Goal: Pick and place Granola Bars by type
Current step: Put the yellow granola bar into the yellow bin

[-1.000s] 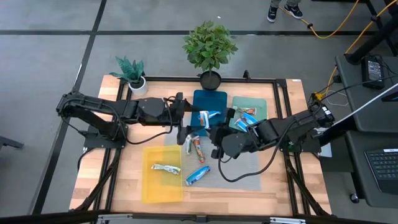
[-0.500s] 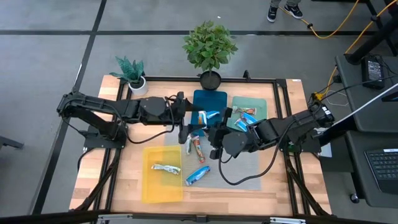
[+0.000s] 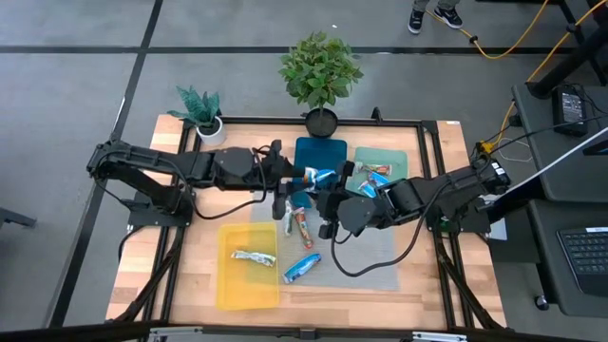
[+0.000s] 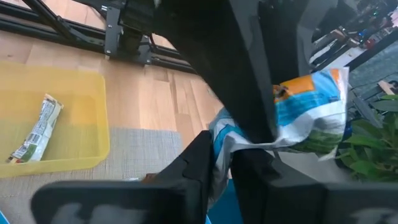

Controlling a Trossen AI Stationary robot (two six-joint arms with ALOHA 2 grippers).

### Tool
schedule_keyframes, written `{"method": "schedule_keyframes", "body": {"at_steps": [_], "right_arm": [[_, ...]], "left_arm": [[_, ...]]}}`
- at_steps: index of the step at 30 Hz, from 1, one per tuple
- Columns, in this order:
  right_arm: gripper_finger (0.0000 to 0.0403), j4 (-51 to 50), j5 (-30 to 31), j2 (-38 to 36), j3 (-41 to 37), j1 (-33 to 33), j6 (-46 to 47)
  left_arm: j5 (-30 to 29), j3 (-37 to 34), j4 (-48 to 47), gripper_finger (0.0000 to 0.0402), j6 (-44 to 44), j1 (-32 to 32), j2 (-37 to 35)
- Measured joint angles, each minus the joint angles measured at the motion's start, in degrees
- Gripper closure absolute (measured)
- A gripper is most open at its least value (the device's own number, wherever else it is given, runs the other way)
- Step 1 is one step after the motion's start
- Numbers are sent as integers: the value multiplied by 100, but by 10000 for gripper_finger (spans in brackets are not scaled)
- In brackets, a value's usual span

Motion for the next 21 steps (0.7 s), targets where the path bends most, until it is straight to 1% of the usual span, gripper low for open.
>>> {"method": "schedule_keyframes", "body": {"at_steps": [3, 5, 8, 13, 16, 19, 21], "right_arm": [[336, -1, -20, 2, 0, -36, 111], [335, -9, -61, 2, 0, -49, 107], [335, -20, -126, 2, 0, -57, 83], [334, -127, -134, -8, 0, -55, 81], [332, -366, -137, -119, 0, -37, 122], [315, -751, -135, -346, 0, -2, 442], [290, -1009, -120, -532, 0, -1, 788]], "left_arm": [[65, 0, 5, 359, 14, 2, 0], [74, 0, -3, 381, 14, 2, 0], [80, 0, -14, 383, 6, -1, 0], [84, 0, -67, 368, -84, -19, 0], [83, 0, -86, 376, -99, -28, 2], [75, 0, -87, 384, -109, -57, 2], [80, 0, -110, 384, -110, -68, 2]]}}
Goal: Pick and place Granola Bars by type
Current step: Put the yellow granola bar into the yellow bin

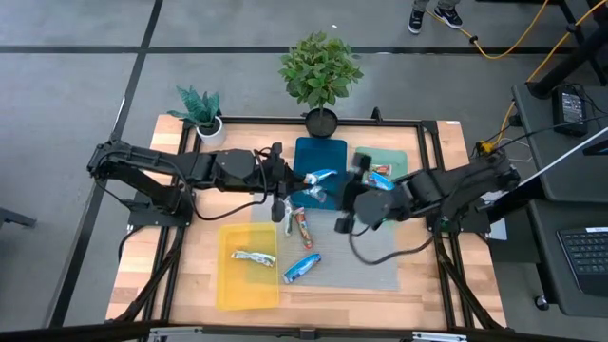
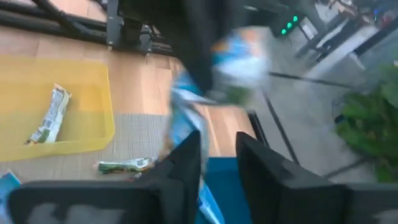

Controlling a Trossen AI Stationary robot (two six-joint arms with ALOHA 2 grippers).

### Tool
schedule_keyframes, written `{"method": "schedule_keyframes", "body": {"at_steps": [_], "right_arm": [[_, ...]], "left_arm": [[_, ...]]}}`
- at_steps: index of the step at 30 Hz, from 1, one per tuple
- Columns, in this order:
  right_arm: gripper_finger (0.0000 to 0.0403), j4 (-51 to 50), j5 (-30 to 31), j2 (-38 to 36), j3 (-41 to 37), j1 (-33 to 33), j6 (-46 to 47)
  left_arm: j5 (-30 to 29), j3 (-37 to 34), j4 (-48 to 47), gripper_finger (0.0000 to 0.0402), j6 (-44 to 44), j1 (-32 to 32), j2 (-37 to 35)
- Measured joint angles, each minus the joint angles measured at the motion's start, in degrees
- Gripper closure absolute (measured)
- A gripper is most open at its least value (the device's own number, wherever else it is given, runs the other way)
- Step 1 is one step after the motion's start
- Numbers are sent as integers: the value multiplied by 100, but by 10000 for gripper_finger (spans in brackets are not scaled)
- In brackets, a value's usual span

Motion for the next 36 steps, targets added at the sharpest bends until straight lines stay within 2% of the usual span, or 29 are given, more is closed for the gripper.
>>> {"method": "schedule_keyframes", "body": {"at_steps": [7, 11, 18, 23, 30, 36], "right_arm": [[168, -1130, 387, -665, 11, -2, 984], [129, -2054, 471, -898, 11, -10, 1719], [124, -3416, 466, -1009, 7, -11, 2992], [128, -3497, 672, -1024, 4, -11, 2975], [128, -3175, 1133, -1024, 4, -55, 2323], [128, -3015, 1092, -1022, 4, -223, 1946]], "left_arm": [[-18, -2, -174, 374, -89, -57, 0], [89, -2, -498, 383, -283, -209, 0], [238, -4, -2166, 376, -1231, -904, -159], [139, -6, -3306, 381, -2167, -1541, -261], [106, -8, -3355, 378, -2959, -1917, -278], [113, -7, -3433, 379, -3550, -2065, -286]]}}
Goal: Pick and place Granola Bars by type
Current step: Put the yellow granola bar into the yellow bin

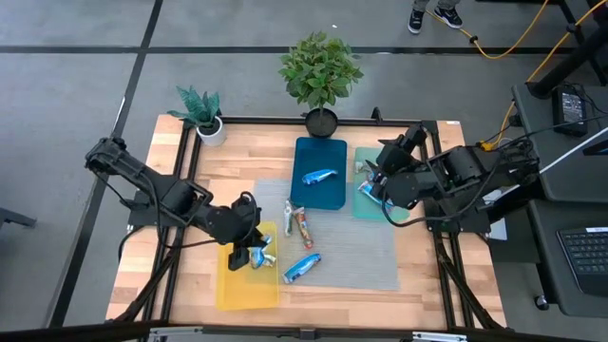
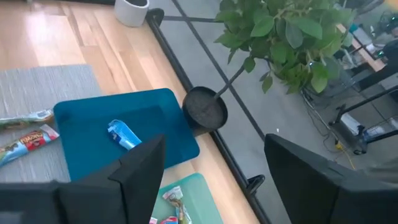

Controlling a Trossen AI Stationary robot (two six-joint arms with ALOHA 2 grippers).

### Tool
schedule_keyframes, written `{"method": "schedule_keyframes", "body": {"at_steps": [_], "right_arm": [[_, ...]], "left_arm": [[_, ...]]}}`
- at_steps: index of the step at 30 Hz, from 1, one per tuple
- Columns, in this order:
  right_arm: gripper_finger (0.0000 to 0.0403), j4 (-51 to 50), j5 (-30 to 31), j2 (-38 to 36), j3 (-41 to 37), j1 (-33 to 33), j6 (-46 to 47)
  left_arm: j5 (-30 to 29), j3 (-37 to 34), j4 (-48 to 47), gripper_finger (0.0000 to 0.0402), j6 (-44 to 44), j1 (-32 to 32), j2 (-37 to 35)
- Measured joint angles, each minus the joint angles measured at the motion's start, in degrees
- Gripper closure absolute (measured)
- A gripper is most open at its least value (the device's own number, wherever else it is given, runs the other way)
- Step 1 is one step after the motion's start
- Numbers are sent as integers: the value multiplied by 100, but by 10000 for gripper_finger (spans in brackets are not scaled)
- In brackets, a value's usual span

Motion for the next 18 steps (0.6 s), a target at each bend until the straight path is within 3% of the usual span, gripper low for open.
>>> {"method": "schedule_keyframes", "body": {"at_steps": [9, 18], "right_arm": [[128, 0, -92, 0, 0, -250, -265], [128, 20, -197, 0, 0, -362, -533]], "left_arm": [[-725, 1, -1905, 379, -1397, -256, -6], [-790, -84, -2015, 379, -1999, -259, 68]]}}
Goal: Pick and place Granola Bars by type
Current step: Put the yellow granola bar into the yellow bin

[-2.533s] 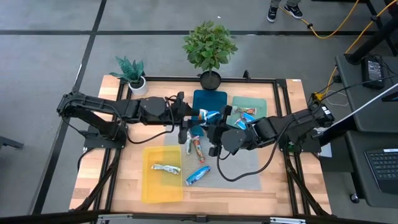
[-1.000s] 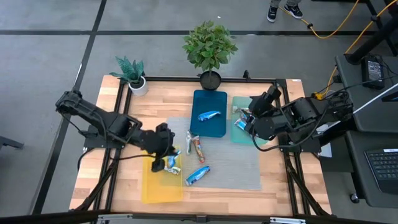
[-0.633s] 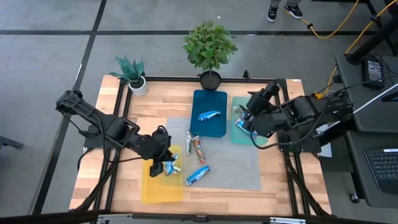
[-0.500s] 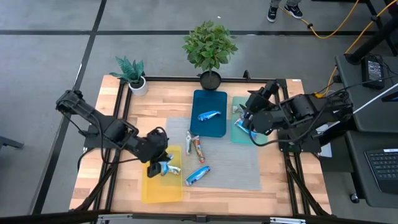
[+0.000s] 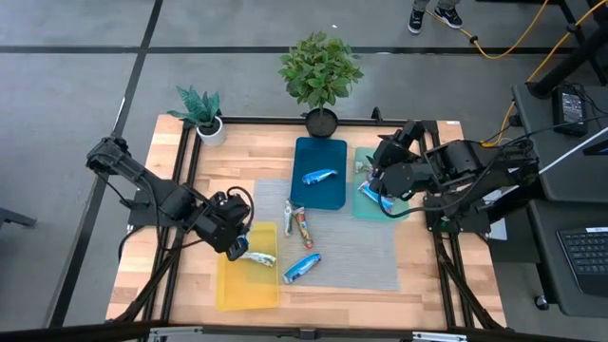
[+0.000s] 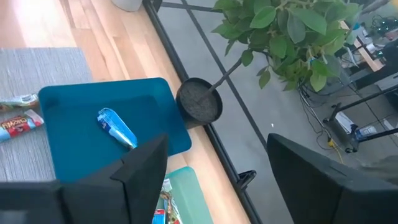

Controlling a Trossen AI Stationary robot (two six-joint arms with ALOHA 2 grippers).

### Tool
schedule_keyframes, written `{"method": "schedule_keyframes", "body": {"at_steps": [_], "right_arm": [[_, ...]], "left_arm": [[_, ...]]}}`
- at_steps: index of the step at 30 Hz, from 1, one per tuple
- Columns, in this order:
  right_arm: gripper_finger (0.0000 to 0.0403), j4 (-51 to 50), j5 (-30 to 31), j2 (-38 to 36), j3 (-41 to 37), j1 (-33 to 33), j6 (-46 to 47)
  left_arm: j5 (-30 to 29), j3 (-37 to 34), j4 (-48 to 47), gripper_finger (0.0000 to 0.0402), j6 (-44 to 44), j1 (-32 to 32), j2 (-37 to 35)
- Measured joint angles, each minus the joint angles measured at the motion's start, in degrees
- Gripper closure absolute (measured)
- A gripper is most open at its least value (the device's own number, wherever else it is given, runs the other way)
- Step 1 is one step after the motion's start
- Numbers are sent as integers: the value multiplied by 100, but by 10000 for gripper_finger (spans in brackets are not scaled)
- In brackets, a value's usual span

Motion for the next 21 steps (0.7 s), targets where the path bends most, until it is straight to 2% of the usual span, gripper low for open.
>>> {"method": "schedule_keyframes", "body": {"at_steps": [6, 13, 16, 21], "right_arm": [[128, 61, -2, 0, 0, -144, -112], [128, 100, -317, 0, 0, -263, -189], [128, 113, -339, 0, 0, -265, -190], [128, 288, -348, 0, 0, -262, -297]], "left_arm": [[367, -615, 215, 379, -82, 20, 327], [463, -743, 188, 377, 66, 39, 552], [476, -753, 160, 376, 446, 103, 737], [914, -832, 161, 377, 1385, 296, 1225]]}}
